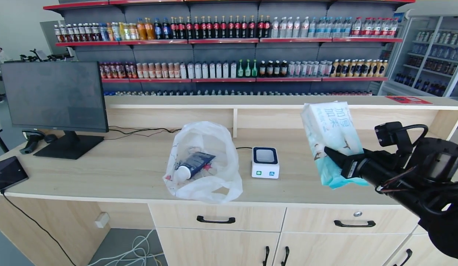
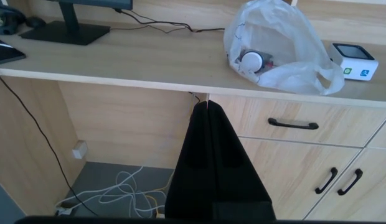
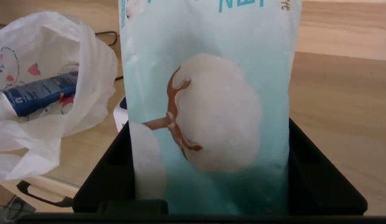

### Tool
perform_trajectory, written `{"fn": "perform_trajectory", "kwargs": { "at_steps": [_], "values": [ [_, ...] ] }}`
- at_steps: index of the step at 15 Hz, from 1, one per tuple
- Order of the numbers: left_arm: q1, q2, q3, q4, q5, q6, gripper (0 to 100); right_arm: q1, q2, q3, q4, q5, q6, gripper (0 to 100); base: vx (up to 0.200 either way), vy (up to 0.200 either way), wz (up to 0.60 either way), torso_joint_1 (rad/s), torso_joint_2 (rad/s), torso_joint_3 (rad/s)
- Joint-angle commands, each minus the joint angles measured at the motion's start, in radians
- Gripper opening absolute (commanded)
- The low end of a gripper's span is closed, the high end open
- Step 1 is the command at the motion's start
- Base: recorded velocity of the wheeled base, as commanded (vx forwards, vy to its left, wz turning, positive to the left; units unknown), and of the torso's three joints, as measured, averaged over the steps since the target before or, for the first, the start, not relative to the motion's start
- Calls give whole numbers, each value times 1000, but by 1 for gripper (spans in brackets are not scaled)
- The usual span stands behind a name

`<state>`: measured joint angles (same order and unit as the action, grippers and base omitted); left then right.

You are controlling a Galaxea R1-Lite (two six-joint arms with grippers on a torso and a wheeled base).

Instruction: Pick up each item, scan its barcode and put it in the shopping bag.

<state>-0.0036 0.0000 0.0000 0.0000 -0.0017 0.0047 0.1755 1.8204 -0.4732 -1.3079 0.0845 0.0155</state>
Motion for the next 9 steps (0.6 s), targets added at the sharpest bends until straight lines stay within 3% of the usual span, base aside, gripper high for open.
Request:
{"fn": "perform_trajectory", "kwargs": {
  "at_steps": [1, 3, 6, 9],
  "values": [
    [1, 0, 0, 0, 0, 0, 0, 96, 57, -48, -2, -42, 32, 0, 0, 0, 0, 0, 0, 0],
    [1, 0, 0, 0, 0, -2, 0, 188, 128, -108, -2, -83, 55, 0, 0, 0, 0, 0, 0, 0],
    [1, 0, 0, 0, 2, -5, 0, 252, 209, -156, -8, -106, 80, 0, 0, 0, 0, 0, 0, 0],
    [1, 0, 0, 0, 0, -2, 0, 251, 254, -196, -8, -106, 80, 0, 0, 200, 0, -9, 1, 1]
  ]
}}
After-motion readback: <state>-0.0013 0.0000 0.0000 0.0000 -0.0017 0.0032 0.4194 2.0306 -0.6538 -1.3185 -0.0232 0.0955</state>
